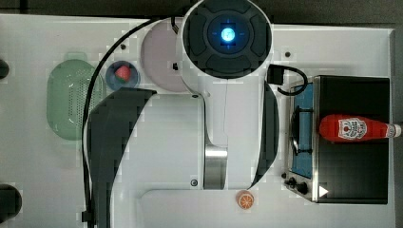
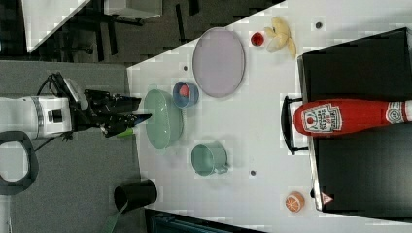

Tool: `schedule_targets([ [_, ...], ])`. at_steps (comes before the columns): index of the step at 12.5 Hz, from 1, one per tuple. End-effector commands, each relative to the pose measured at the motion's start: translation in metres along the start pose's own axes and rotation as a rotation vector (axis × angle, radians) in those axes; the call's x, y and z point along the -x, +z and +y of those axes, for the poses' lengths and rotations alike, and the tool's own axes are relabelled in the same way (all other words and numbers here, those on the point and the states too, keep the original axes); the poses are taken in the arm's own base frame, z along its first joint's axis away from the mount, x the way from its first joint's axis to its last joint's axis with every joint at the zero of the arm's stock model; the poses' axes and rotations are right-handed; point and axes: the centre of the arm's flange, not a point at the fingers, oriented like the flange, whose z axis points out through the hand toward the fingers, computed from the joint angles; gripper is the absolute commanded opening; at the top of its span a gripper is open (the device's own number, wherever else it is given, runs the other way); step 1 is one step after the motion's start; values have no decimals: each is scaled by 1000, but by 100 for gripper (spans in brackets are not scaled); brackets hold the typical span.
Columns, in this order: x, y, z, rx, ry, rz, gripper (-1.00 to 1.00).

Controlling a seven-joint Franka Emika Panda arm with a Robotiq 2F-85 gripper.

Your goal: Pick Ketchup from oven and place it on table.

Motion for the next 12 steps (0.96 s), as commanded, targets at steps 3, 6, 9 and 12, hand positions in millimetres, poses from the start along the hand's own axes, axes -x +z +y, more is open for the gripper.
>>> schedule_targets([
  [3,62,-79,128,47,77,-46,96],
  [6,45,-78,134,14,107,-25,100],
  [9,1,-68,157,-30,196,-7,100],
  [12,-52,-34,195,-6,319,-53,100],
])
